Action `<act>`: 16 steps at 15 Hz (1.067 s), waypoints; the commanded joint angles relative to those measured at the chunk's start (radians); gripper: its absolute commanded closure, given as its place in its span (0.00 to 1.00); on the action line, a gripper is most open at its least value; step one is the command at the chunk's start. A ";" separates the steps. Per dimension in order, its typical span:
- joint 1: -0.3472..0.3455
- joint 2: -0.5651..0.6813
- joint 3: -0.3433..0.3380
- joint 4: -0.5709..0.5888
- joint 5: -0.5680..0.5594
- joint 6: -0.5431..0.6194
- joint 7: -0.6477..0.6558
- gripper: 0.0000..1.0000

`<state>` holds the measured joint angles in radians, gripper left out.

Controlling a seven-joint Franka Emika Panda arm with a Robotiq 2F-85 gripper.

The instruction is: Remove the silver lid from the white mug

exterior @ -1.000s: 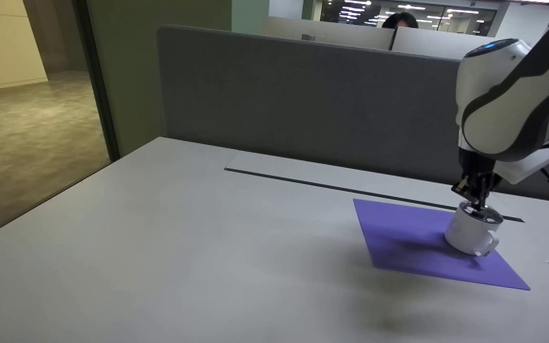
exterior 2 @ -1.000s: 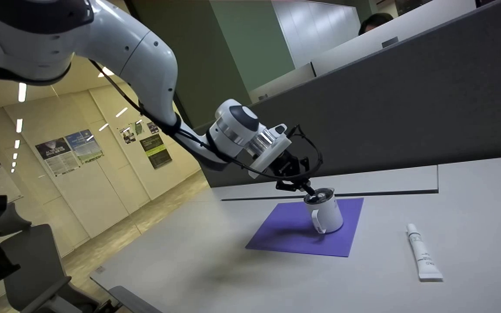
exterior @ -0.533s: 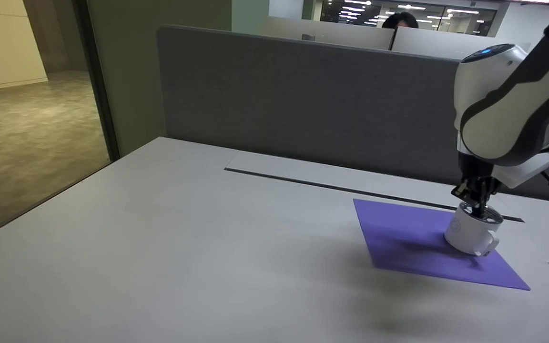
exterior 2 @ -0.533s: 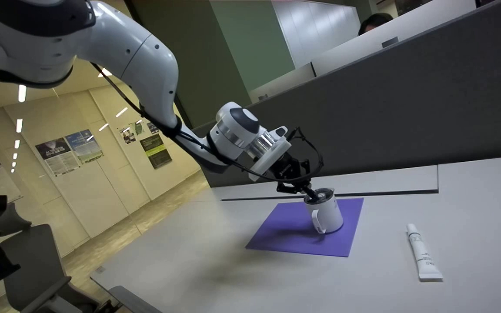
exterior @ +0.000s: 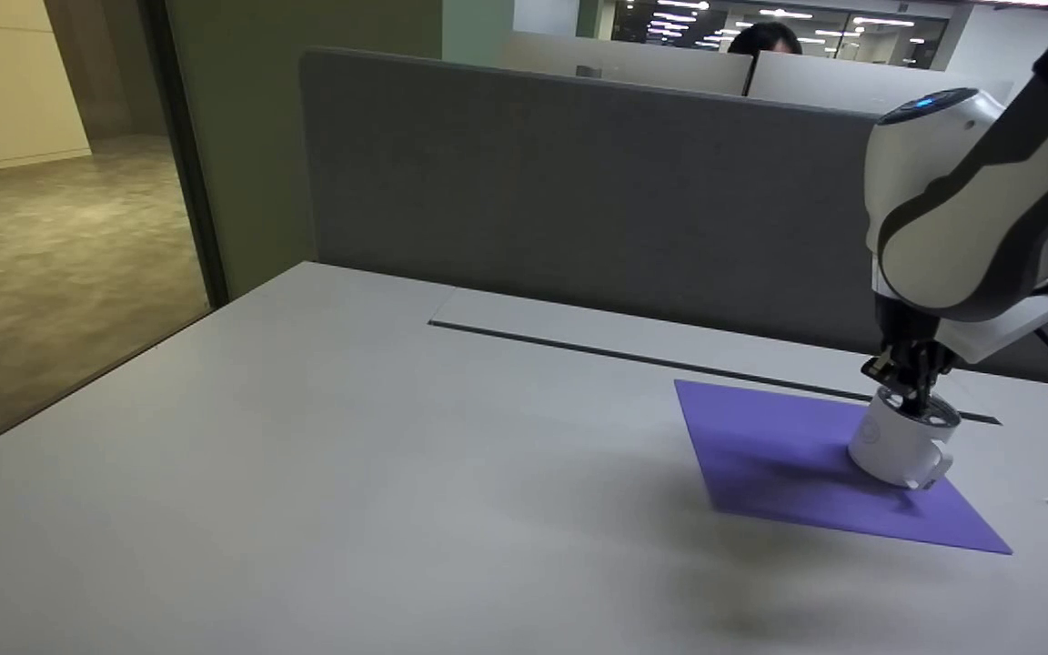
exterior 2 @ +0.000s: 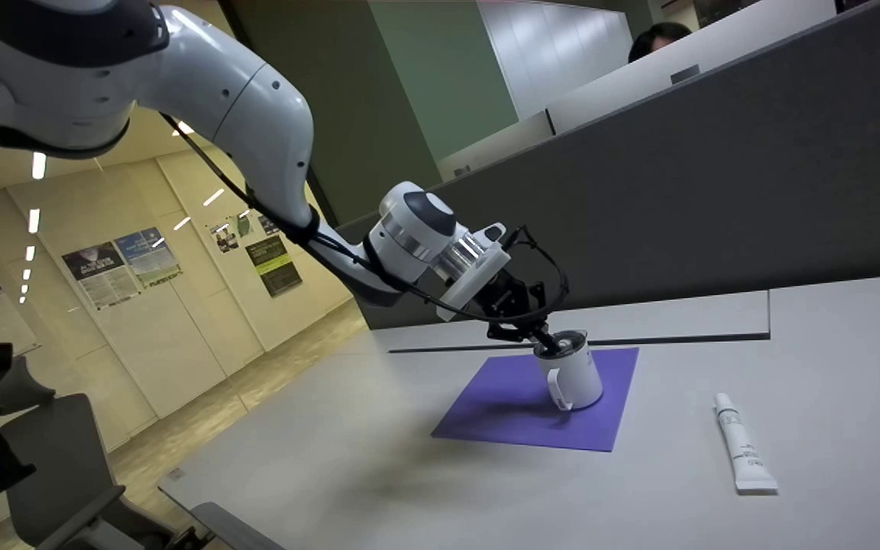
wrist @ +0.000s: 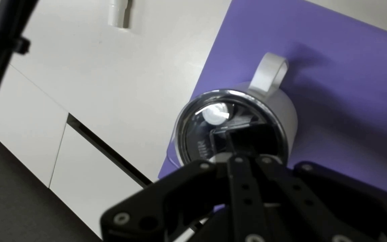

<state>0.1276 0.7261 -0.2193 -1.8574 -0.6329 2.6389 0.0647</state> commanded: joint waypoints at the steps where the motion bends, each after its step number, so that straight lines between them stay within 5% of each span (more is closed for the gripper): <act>1: 0.032 0.016 -0.050 0.013 -0.037 0.005 0.068 1.00; 7: 0.041 0.006 -0.079 0.008 -0.053 -0.004 0.119 1.00; 16: -0.040 -0.059 0.039 -0.020 0.150 -0.021 -0.030 1.00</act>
<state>0.1061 0.6835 -0.2024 -1.8602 -0.5244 2.6336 0.0669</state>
